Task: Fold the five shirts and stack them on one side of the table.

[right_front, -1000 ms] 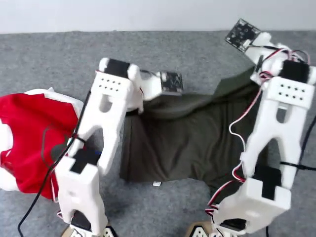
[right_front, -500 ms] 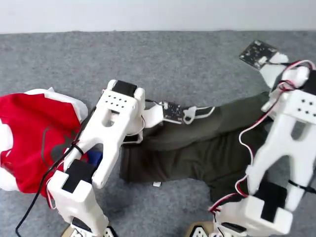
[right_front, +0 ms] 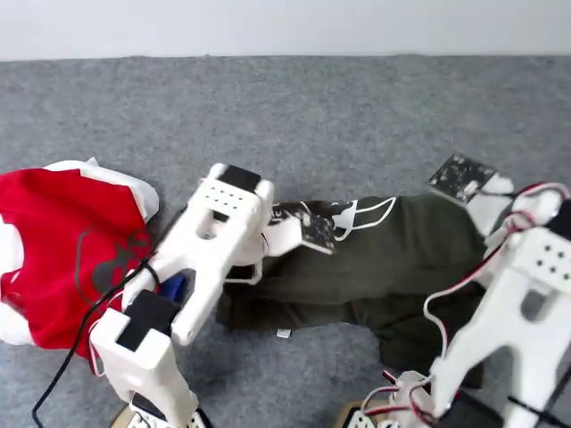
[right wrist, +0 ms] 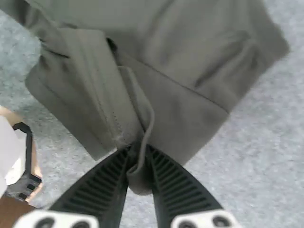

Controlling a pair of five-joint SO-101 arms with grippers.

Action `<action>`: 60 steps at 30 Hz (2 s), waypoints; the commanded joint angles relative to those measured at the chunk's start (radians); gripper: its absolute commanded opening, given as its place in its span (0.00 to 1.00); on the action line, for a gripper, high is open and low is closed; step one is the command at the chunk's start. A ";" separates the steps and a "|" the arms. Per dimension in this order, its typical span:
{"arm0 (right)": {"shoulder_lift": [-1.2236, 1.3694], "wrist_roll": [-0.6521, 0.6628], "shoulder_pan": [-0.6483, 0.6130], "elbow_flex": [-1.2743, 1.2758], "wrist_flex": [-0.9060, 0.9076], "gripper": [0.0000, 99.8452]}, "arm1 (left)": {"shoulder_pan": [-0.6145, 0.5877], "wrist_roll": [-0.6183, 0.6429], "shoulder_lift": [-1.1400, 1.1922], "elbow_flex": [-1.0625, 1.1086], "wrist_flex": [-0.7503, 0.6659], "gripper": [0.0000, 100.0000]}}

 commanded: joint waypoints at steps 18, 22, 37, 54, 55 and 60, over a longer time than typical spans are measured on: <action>-0.260 0.014 0.151 0.138 -0.064 0.28 | 0.038 0.244 -0.365 0.033 0.029 0.18; -0.274 0.008 0.120 0.138 -0.117 0.24 | 0.034 0.262 -0.448 0.019 0.026 0.18; 0.128 -0.470 -0.191 0.144 -0.550 0.01 | -0.078 0.646 -0.210 -0.047 -0.419 0.02; 0.561 -0.528 -0.124 0.074 -0.756 0.01 | -0.227 0.592 0.344 -0.337 -0.362 0.02; 0.579 -0.528 -0.110 0.057 -0.740 0.01 | -0.236 0.588 0.368 -0.358 -0.350 0.02; 0.608 -0.529 -0.071 -0.040 -0.562 0.01 | -0.276 0.586 0.414 -0.493 -0.265 0.01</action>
